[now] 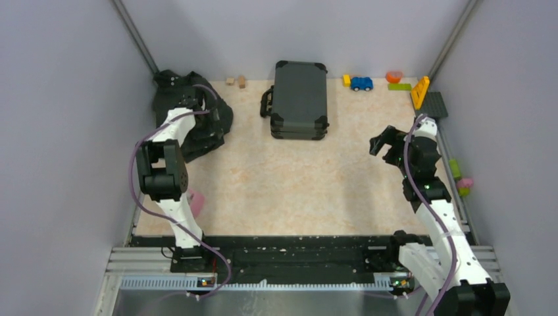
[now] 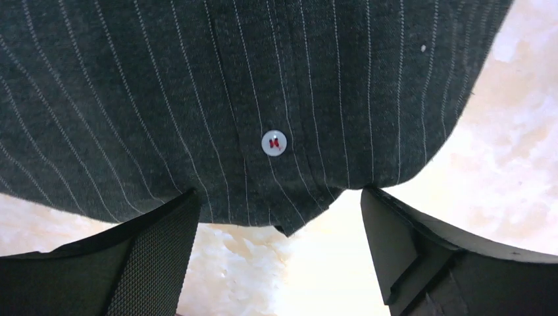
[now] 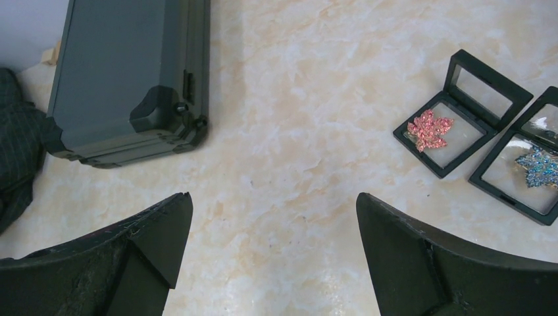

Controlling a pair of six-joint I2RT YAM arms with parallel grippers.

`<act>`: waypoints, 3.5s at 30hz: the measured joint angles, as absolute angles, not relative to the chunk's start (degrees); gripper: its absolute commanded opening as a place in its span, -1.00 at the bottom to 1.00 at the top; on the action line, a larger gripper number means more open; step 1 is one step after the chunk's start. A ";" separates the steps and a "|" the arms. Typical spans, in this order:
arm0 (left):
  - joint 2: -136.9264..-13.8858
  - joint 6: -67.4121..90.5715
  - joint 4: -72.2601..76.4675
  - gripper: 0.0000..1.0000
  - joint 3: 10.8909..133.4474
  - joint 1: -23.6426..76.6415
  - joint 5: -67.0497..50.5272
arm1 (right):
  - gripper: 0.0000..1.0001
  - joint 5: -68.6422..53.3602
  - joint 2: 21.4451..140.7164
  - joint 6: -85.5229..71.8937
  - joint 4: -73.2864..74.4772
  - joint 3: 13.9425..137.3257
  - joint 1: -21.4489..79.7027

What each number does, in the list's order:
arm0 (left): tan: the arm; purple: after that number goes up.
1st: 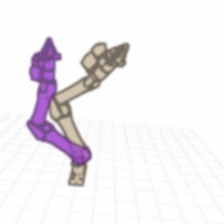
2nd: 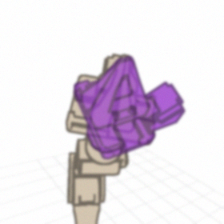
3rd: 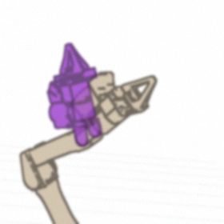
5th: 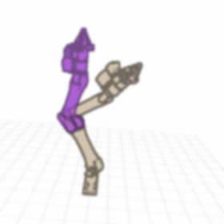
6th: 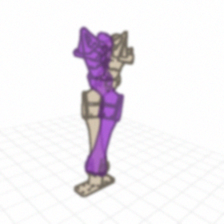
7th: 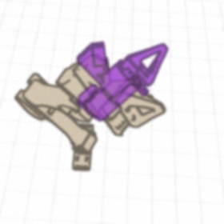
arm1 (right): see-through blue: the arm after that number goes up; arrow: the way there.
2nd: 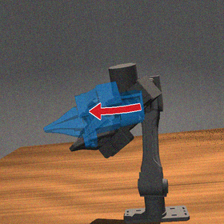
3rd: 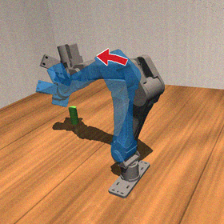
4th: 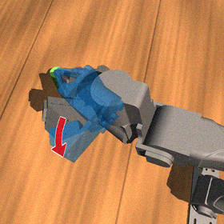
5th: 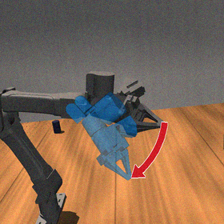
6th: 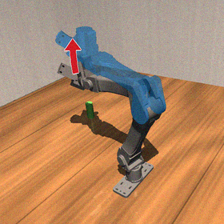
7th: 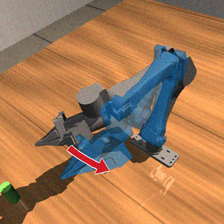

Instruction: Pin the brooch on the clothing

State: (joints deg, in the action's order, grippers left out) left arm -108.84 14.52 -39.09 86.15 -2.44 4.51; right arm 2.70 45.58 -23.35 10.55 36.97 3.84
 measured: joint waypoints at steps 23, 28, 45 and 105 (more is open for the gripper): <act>-85.58 8.91 -38.52 -1.00 91.64 9.41 -2.00 | 0.74 -13.89 52.05 -20.82 12.93 41.25 3.84; -75.44 12.43 -36.97 -1.00 95.88 10.85 -13.23 | 0.73 -22.35 52.03 -18.79 11.99 42.85 5.26; -71.35 24.75 -33.19 -1.00 80.64 10.61 -38.98 | 0.74 -21.96 51.03 -26.09 -12.73 32.01 38.72; -79.37 31.16 -13.78 -1.00 109.27 -1.52 -49.30 | -1.00 1.28 75.50 -9.06 5.10 94.45 28.62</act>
State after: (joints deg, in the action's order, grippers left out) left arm -79.37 31.16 -13.78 109.27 -1.52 -49.30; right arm 1.28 75.50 -9.06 5.10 94.45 28.62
